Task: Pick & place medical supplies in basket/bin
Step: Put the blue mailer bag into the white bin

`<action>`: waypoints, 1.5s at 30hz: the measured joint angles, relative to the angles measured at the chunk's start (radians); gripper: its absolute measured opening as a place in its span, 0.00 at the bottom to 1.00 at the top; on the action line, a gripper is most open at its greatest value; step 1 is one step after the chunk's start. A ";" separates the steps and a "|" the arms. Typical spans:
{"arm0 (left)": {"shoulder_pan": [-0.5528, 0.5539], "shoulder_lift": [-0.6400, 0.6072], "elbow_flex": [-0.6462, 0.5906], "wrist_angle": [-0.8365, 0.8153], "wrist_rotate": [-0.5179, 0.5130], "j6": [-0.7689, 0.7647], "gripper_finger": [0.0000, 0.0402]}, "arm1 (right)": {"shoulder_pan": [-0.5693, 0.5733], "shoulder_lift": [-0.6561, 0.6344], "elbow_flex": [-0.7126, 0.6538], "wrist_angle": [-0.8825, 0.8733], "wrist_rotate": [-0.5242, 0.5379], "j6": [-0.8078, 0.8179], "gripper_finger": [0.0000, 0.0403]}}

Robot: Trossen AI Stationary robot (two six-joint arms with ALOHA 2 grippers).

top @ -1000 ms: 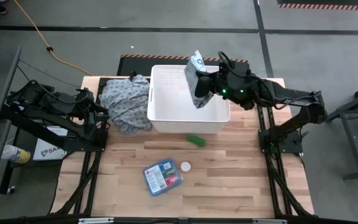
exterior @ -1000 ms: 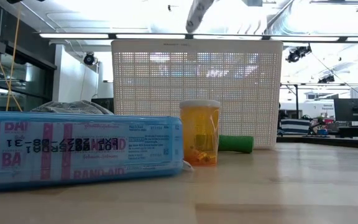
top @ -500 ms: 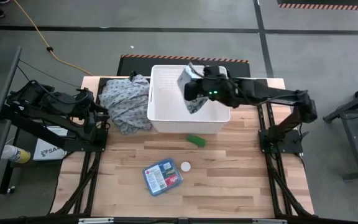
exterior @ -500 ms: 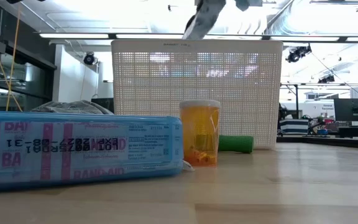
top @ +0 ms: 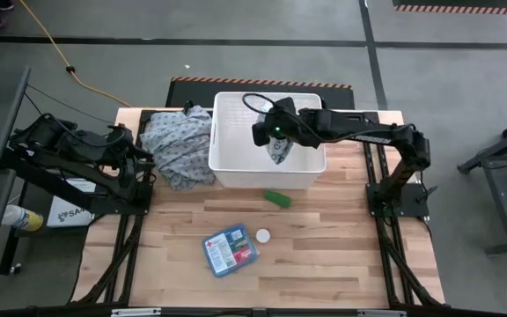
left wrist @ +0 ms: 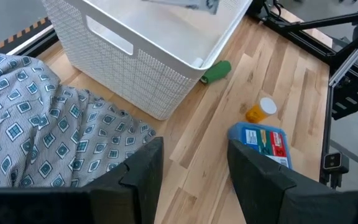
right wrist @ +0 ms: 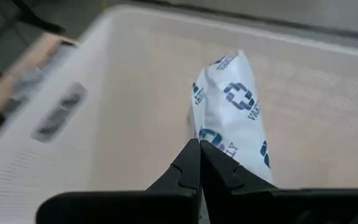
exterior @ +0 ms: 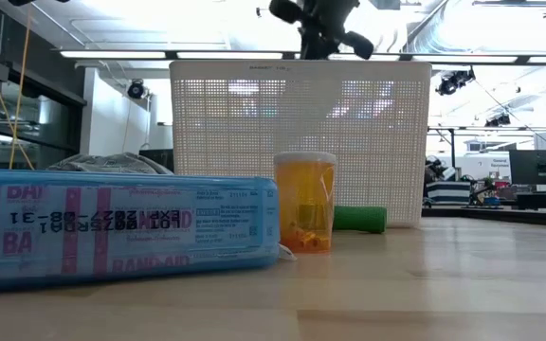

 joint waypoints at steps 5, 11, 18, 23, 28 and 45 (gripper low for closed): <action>0.000 0.000 0.000 0.000 0.000 -0.003 0.53 | -0.018 0.042 0.000 -0.066 -0.012 0.052 0.00; 0.000 0.000 0.000 0.000 0.000 -0.003 0.53 | -0.033 0.085 0.000 -0.079 -0.036 0.055 0.00; 0.000 0.000 0.000 0.000 0.001 -0.003 0.53 | -0.056 0.114 0.000 -0.150 -0.053 0.089 0.00; 0.000 0.000 0.000 0.000 0.001 -0.003 0.53 | -0.059 0.115 0.000 -0.209 -0.054 0.108 0.00; 0.000 0.000 0.000 0.000 0.000 -0.003 0.53 | -0.059 0.115 0.000 -0.252 -0.065 0.133 0.00; 0.000 0.000 0.000 0.000 -0.002 -0.004 0.53 | -0.058 0.115 0.000 -0.261 -0.091 0.133 0.00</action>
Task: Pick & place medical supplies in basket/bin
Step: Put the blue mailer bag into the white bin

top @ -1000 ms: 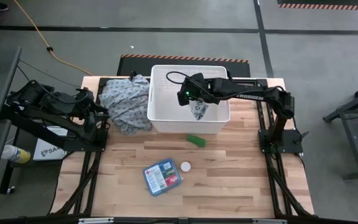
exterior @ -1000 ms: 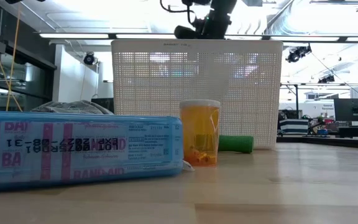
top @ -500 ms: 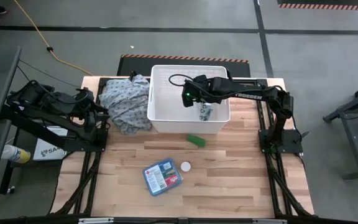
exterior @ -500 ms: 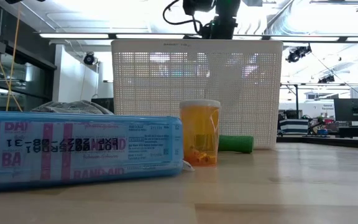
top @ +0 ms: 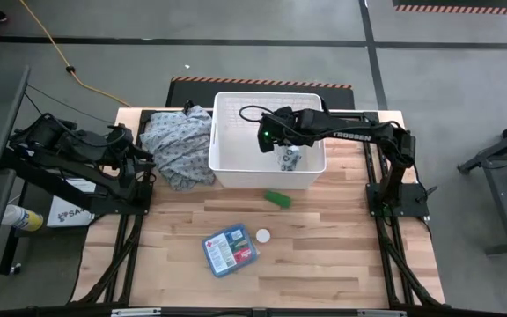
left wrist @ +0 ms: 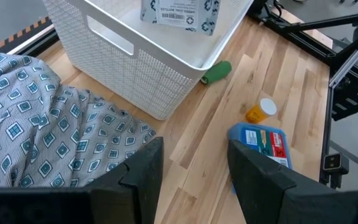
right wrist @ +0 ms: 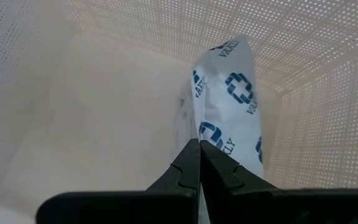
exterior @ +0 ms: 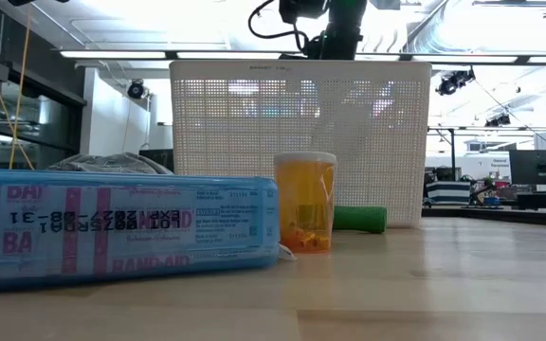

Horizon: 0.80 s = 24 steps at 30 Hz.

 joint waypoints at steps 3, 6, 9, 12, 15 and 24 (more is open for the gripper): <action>0.000 0.000 0.000 0.000 -0.002 0.000 0.53 | 0.001 0.000 0.000 0.000 -0.003 0.000 0.00; 0.000 0.000 0.000 0.000 -0.002 0.000 0.53 | 0.002 0.006 0.000 0.003 -0.011 0.001 0.00; 0.000 0.000 0.000 0.000 -0.002 0.000 0.53 | 0.003 0.024 0.001 0.007 -0.031 0.000 0.00; 0.000 0.000 0.000 0.000 -0.002 -0.001 0.53 | 0.003 0.050 0.000 0.009 -0.047 0.000 0.00; 0.000 0.000 0.000 0.000 -0.002 -0.001 0.53 | 0.003 0.062 0.000 0.008 -0.049 0.000 0.00; 0.000 0.000 0.000 0.000 -0.002 -0.003 0.53 | 0.001 0.067 0.000 0.007 -0.028 0.003 0.00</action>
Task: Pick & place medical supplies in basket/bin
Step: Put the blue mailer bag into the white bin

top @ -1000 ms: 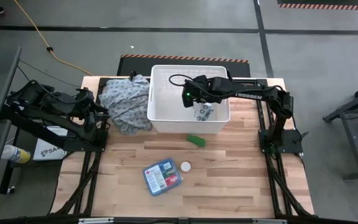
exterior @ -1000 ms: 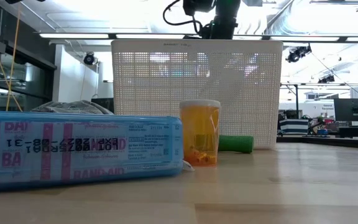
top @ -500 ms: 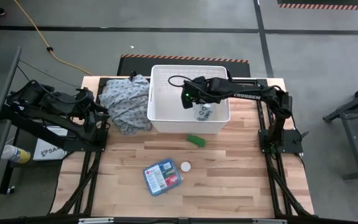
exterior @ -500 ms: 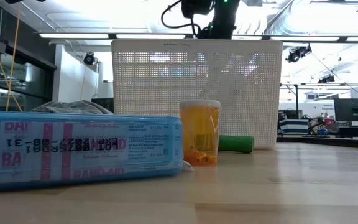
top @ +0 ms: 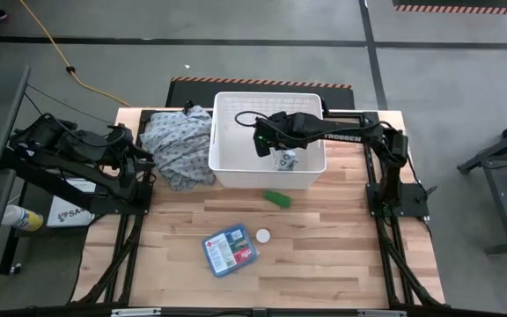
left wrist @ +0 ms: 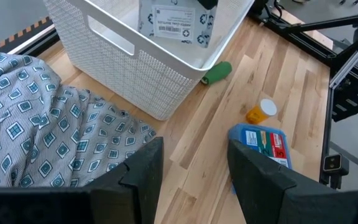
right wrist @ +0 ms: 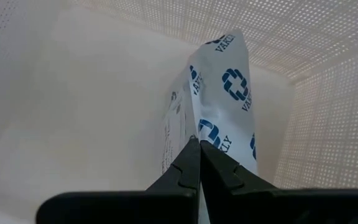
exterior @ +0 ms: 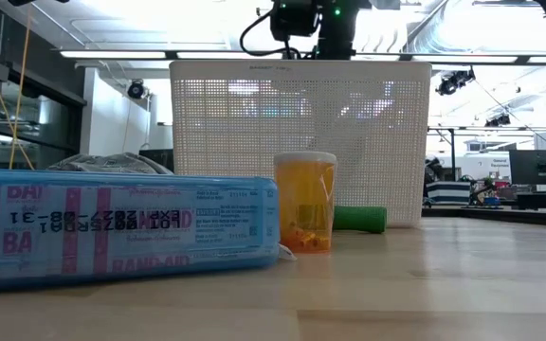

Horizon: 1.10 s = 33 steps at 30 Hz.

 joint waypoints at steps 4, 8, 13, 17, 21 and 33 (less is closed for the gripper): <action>0.000 0.000 0.000 0.000 0.000 0.001 0.53 | 0.000 0.000 0.000 -0.001 -0.002 0.000 0.00; 0.000 0.000 0.000 0.000 0.000 0.001 0.53 | 0.000 0.000 0.000 0.000 -0.002 0.001 0.00; 0.000 0.000 0.000 0.000 0.000 0.002 0.53 | 0.000 0.000 0.000 0.001 -0.002 -0.001 0.00; 0.000 0.000 0.000 0.000 0.001 0.004 0.53 | 0.000 0.000 0.000 0.002 -0.010 -0.003 0.00; 0.000 0.000 0.000 0.000 0.001 0.004 0.53 | 0.000 0.000 0.000 0.002 -0.025 -0.032 0.00; 0.000 0.000 0.000 0.000 0.002 0.004 0.53 | 0.000 0.000 0.000 0.023 -0.020 -0.036 0.00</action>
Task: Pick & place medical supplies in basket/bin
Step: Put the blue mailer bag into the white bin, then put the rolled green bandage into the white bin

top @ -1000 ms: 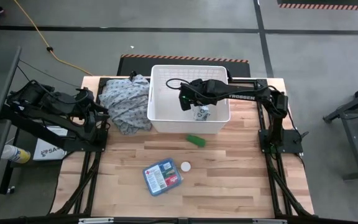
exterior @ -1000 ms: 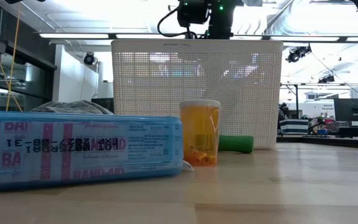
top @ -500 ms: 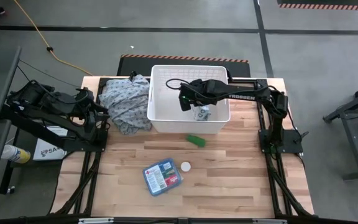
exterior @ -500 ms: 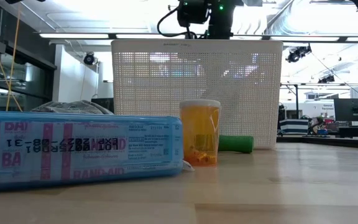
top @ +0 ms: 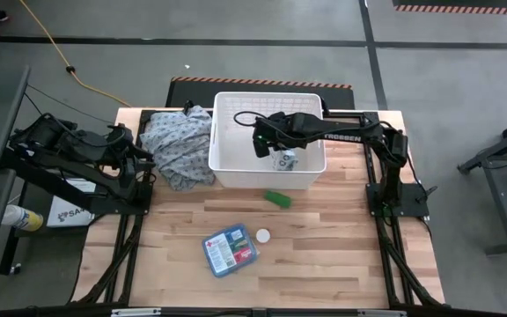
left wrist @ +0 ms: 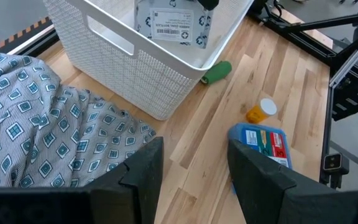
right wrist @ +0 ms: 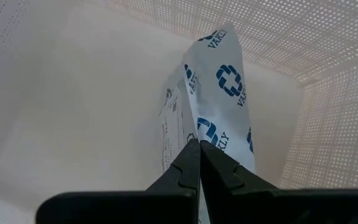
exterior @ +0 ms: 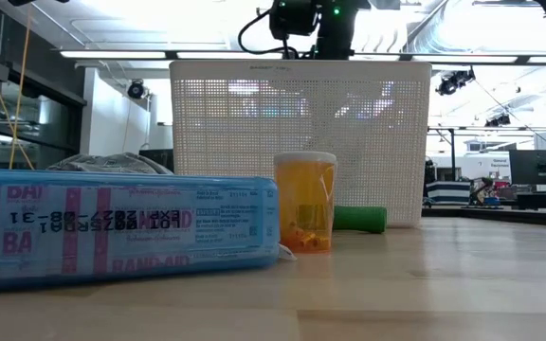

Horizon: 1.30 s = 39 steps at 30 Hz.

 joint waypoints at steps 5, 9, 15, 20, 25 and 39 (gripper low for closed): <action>0.000 0.000 0.000 0.000 0.000 0.000 0.53 | 0.000 0.000 0.000 0.000 -0.002 0.000 0.00; 0.000 0.000 0.000 0.000 0.000 0.000 0.53 | 0.000 0.000 0.000 0.000 -0.004 0.000 0.00; 0.000 0.000 0.000 0.000 0.000 0.000 0.53 | 0.000 0.000 0.000 0.003 -0.020 -0.001 0.00; 0.000 0.000 0.000 0.000 0.000 0.000 0.53 | 0.000 0.000 0.000 0.028 -0.028 -0.001 0.00; 0.000 0.000 0.000 0.000 0.000 0.000 0.53 | 0.000 0.000 0.000 0.078 -0.031 -0.001 0.00; 0.000 0.000 0.000 0.000 0.000 0.000 0.53 | 0.000 -0.007 0.000 0.317 -0.054 -0.058 0.00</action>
